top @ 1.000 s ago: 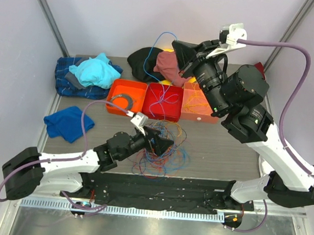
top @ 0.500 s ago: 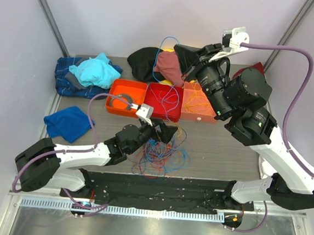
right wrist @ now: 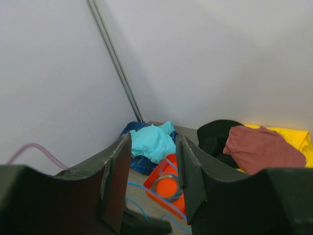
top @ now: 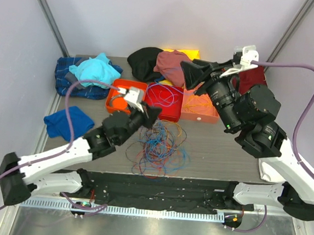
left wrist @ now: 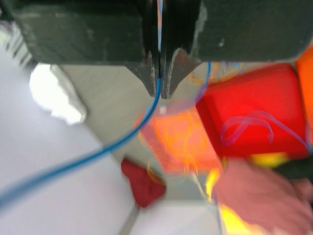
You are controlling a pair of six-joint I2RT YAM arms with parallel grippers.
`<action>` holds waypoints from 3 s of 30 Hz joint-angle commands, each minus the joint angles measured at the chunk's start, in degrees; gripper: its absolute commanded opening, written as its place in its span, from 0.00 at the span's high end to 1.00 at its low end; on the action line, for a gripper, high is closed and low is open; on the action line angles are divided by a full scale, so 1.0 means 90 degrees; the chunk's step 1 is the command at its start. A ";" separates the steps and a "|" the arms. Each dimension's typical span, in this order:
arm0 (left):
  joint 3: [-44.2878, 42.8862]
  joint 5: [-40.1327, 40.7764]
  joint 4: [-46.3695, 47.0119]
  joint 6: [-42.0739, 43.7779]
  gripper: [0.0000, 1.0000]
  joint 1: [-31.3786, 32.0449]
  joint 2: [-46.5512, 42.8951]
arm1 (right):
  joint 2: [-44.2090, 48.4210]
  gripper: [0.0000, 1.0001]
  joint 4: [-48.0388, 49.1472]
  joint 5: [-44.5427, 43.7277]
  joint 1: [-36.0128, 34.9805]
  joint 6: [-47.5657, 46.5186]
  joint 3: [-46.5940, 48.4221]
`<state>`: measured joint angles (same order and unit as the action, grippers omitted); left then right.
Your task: Untangle the cables
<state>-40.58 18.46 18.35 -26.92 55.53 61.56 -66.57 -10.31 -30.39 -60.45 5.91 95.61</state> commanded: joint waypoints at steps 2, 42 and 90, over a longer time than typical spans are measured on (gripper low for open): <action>-0.2234 0.0849 -0.2535 0.0743 1.00 -0.0183 -0.0736 | 0.0443 0.46 0.0178 -0.0382 -0.0032 0.0290 -0.0740; -1.0365 0.0283 -0.4197 0.1292 1.00 -0.1316 0.3424 | 0.0611 0.42 0.1037 0.1139 -0.0042 0.1990 -0.4901; -1.0257 -0.0674 -0.4031 0.0881 1.00 -0.1316 0.2633 | -0.2419 0.46 0.3138 0.0301 0.0036 0.1716 -0.4881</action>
<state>-132.86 13.39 -19.53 -19.51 43.83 87.18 -91.94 15.20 -26.68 -60.20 21.39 49.63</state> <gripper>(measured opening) 0.025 0.510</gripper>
